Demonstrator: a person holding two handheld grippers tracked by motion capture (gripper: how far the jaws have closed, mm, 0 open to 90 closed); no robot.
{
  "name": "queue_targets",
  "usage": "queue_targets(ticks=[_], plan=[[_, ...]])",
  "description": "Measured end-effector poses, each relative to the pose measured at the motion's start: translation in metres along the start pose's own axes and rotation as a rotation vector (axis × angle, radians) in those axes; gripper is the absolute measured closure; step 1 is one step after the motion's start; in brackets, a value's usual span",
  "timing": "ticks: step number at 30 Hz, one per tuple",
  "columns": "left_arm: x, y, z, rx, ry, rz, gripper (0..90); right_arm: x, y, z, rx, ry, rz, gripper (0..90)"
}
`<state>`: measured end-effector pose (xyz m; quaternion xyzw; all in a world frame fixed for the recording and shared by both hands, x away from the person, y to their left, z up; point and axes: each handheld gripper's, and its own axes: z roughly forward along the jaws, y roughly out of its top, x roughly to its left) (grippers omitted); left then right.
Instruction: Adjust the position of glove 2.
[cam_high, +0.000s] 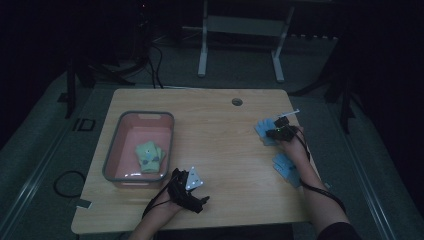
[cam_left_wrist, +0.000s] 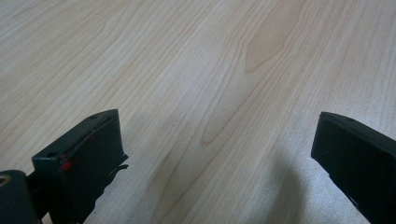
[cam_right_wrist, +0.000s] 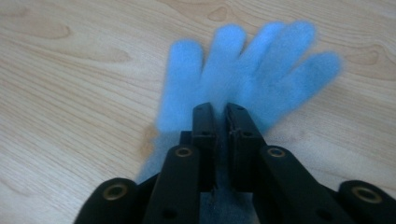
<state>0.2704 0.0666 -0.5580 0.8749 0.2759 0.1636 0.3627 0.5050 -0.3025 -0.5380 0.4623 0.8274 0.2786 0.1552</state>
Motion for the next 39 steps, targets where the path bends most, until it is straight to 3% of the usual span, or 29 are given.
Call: queue_targets(ticks=[1,4,5,7,8,10,11,12,13,14,16,20,22,24,26,28,30,35,39], plan=[[0.001,0.0,0.0,-0.004,0.007,0.0,2.6,0.001,0.002,-0.004,0.005,0.008,0.021,86.9],[0.001,0.0,0.0,0.0,0.006,0.0,2.7,0.005,0.004,-0.01,-0.001,0.008,0.021,87.3],[0.0,0.0,0.001,0.005,0.006,0.002,2.6,0.013,0.006,-0.019,-0.021,0.011,0.01,87.3],[-0.001,0.0,0.001,0.006,0.007,0.004,2.6,0.015,0.007,-0.023,-0.033,0.018,0.011,87.3],[-0.002,0.0,0.002,0.013,0.015,0.016,2.7,0.025,0.009,-0.035,-0.063,0.03,0.011,87.3],[-0.003,0.0,0.002,0.011,0.024,0.028,2.6,0.03,0.009,-0.039,-0.069,0.033,0.009,87.3],[-0.003,0.0,0.002,0.011,0.024,0.028,2.6,0.036,0.009,-0.044,-0.085,0.038,0.004,87.3],[-0.003,0.0,0.002,0.011,0.021,0.023,2.7,0.051,0.007,-0.053,-0.102,0.047,-0.009,87.3],[-0.003,0.0,0.002,0.011,0.021,0.023,2.7,0.051,0.007,-0.053,-0.102,0.047,-0.009,87.3],[-0.004,0.001,0.001,0.011,0.024,0.025,2.7,0.065,0.004,-0.061,-0.119,0.067,-0.012,87.3],[-0.003,0.001,0.0,0.006,0.024,0.023,2.7,0.079,0.002,-0.069,-0.123,0.079,-0.013,87.3],[-0.003,0.0,0.0,0.014,0.028,0.023,2.7,0.102,-0.001,-0.08,-0.137,0.06,-0.03,87.3],[-0.003,0.0,0.0,0.019,0.036,0.023,2.7,0.108,-0.002,-0.082,-0.133,0.054,-0.027,87.3],[-0.003,0.0,0.0,0.014,0.03,0.016,2.7,0.122,-0.006,-0.085,-0.143,0.057,-0.016,87.3],[-0.003,0.0,0.0,0.015,0.028,0.021,2.7,0.134,-0.008,-0.083,-0.138,0.059,-0.044,87.3],[-0.003,0.0,0.0,0.015,0.025,0.024,2.7,0.144,-0.011,-0.08,-0.129,0.086,-0.037,87.3],[-0.004,-0.001,0.0,0.02,0.023,0.026,2.7,0.156,-0.015,-0.077,-0.121,0.073,-0.053,87.3],[-0.006,-0.001,-0.001,0.006,0.021,0.021,2.6,0.18,-0.025,-0.072,-0.112,0.11,-0.003,87.3],[-0.006,-0.002,-0.002,-0.005,0.018,0.015,2.7,0.194,-0.031,-0.072,-0.117,0.116,-0.006,87.2]])
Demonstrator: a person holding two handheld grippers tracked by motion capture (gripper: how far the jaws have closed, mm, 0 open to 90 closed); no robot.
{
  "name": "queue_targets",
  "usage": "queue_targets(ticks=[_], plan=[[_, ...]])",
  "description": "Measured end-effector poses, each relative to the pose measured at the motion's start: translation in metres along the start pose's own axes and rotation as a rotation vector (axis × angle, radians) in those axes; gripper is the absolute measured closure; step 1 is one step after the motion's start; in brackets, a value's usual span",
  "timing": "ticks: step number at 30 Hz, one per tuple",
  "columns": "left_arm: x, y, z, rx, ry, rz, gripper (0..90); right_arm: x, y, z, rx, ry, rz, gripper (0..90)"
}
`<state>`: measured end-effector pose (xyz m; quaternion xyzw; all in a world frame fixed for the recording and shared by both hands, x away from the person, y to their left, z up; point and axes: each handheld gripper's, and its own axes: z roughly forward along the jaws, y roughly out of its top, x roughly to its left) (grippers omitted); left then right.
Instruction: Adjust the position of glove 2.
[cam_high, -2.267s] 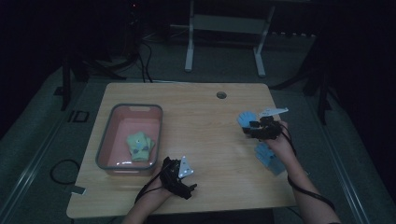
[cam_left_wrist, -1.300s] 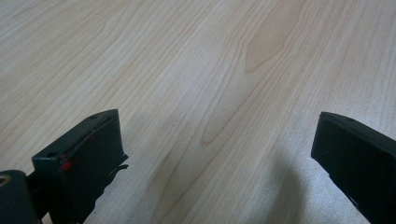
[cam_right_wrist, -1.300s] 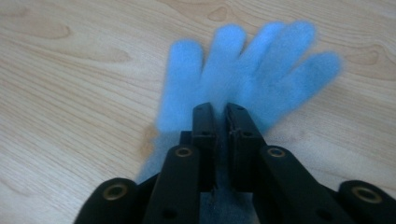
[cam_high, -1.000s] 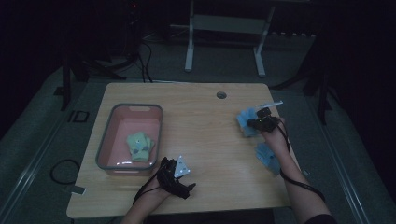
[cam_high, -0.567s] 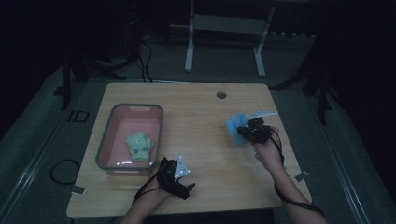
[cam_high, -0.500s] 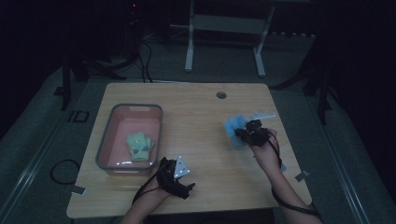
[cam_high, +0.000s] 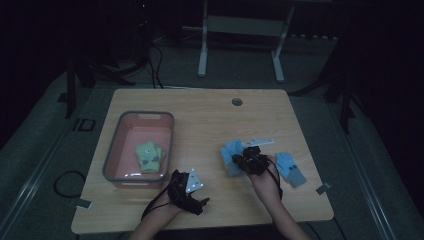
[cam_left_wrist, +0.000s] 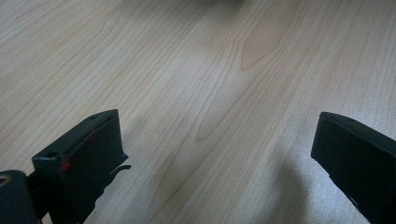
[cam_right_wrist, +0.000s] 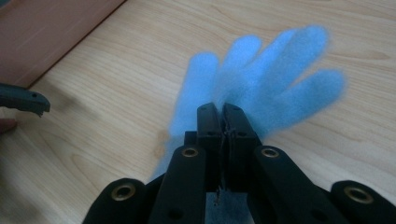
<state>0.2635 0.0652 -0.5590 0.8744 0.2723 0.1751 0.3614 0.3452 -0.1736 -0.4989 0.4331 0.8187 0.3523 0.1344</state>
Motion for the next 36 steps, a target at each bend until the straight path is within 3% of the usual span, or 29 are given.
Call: queue_targets(ticks=[7,14,17,20,25,27,36], plan=[[0.002,-0.002,-0.001,0.006,0.006,-0.005,2.6,0.006,-0.015,0.004,0.019,0.016,0.041,86.8],[0.002,-0.002,-0.002,0.003,0.008,-0.007,2.7,0.009,-0.032,0.022,0.052,0.014,0.07,85.9],[0.001,-0.003,-0.002,-0.003,0.019,-0.009,2.6,0.007,-0.038,0.028,0.068,0.008,0.074,81.4],[0.001,-0.002,-0.001,-0.001,0.017,-0.009,2.6,0.007,-0.04,0.026,0.065,0.007,0.061,70.7],[0.0,-0.003,-0.001,0.009,0.016,-0.004,2.6,0.004,-0.038,0.016,0.058,0.013,0.051,64.4],[0.0,-0.003,-0.001,0.006,0.016,-0.006,2.6,0.001,-0.037,0.009,0.05,0.024,0.025,59.2],[0.001,-0.004,0.0,0.015,0.008,-0.011,2.6,-0.029,-0.033,-0.016,0.013,0.046,-0.07,55.3]])
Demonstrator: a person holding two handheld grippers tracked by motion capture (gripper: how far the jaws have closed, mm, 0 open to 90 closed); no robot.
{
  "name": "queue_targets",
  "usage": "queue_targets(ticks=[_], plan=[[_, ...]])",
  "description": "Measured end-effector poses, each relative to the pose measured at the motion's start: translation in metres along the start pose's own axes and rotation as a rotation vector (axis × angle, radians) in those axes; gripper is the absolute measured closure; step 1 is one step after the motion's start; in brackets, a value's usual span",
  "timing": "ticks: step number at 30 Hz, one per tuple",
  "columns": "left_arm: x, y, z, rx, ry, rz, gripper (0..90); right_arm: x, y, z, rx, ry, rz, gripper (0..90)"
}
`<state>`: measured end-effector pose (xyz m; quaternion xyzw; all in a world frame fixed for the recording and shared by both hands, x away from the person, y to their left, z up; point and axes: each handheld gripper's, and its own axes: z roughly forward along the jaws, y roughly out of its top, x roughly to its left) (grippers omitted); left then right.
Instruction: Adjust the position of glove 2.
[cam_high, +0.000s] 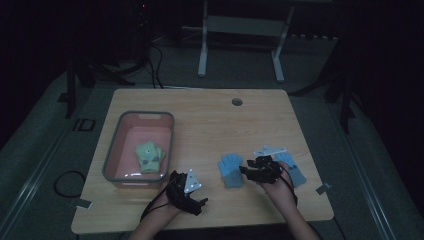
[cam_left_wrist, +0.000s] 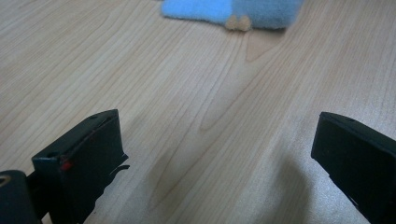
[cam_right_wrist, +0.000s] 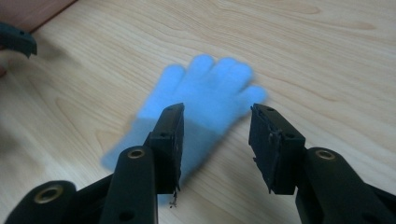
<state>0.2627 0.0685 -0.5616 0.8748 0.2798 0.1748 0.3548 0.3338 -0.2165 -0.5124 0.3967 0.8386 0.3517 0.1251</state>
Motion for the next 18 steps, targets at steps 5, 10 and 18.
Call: queue_targets(ticks=[5,10,18], plan=[[0.001,0.0,0.0,0.001,-0.001,-0.007,2.6,-0.017,-0.002,-0.011,0.001,0.008,-0.034,55.8],[0.002,0.0,0.0,-0.009,0.001,-0.015,2.6,-0.039,-0.007,-0.026,-0.002,-0.009,-0.072,57.8],[0.003,-0.001,0.0,0.0,0.002,-0.01,2.6,-0.075,-0.021,-0.045,0.001,-0.033,-0.096,60.2]])
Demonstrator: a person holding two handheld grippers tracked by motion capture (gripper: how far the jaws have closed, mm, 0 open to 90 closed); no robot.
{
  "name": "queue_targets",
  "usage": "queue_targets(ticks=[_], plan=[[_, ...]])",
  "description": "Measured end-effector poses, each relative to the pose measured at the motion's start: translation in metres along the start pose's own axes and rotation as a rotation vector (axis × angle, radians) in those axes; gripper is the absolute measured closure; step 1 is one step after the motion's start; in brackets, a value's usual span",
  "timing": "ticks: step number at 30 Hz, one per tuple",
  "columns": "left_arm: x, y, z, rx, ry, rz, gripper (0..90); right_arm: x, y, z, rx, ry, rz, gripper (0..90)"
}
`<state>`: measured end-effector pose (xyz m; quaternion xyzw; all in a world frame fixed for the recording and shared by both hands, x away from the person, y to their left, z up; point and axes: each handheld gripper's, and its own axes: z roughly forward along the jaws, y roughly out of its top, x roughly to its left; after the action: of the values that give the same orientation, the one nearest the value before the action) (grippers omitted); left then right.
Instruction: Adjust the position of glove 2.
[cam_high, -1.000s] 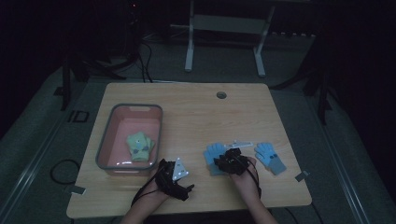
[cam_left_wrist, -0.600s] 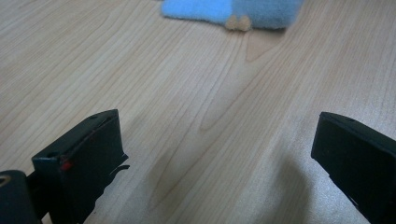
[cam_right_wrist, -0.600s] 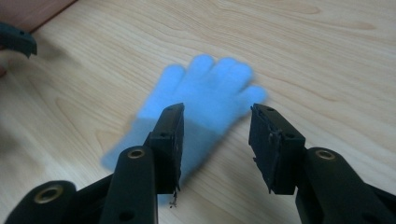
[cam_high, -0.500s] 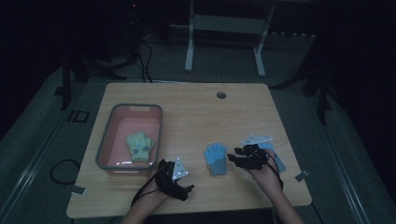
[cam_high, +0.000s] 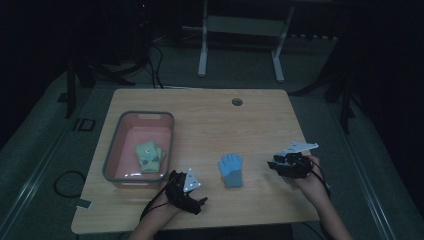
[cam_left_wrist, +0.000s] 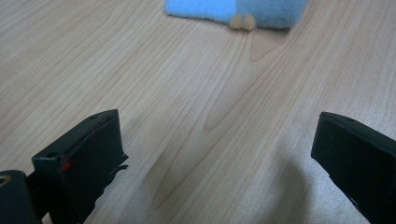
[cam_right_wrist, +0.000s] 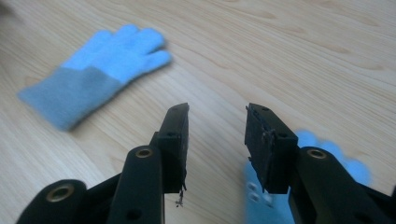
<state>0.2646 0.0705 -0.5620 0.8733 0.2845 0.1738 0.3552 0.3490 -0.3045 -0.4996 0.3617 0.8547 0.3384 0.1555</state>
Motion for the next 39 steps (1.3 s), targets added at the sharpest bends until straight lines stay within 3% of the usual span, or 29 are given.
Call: queue_targets(ticks=[13,22,24,28,32,33,36,39], plan=[[-0.001,0.0,0.002,0.01,0.004,0.007,2.6,-0.048,-0.026,-0.013,0.013,0.001,-0.003,61.4],[0.0,-0.001,0.001,0.002,0.005,0.006,2.7,-0.057,-0.051,-0.001,0.057,0.005,0.033,55.7],[0.0,0.0,0.001,0.004,0.009,0.011,2.7,-0.059,-0.054,0.001,0.075,-0.021,0.016,55.3],[0.0,-0.001,0.002,0.006,0.011,0.01,2.7,-0.058,-0.058,0.003,0.088,-0.021,-0.014,54.0],[0.0,-0.001,0.002,0.007,0.013,0.012,2.7,-0.058,-0.058,0.003,0.091,-0.009,-0.017,60.8],[0.0,-0.001,0.002,0.01,0.014,0.016,2.6,-0.057,-0.058,0.003,0.09,-0.001,0.001,73.2],[0.0,-0.001,0.002,0.009,0.017,0.017,2.7,-0.054,-0.058,0.003,0.091,0.01,-0.006,76.8],[0.001,-0.001,0.002,0.007,0.015,0.014,2.7,-0.054,-0.056,0.002,0.104,0.012,0.028,81.9]])
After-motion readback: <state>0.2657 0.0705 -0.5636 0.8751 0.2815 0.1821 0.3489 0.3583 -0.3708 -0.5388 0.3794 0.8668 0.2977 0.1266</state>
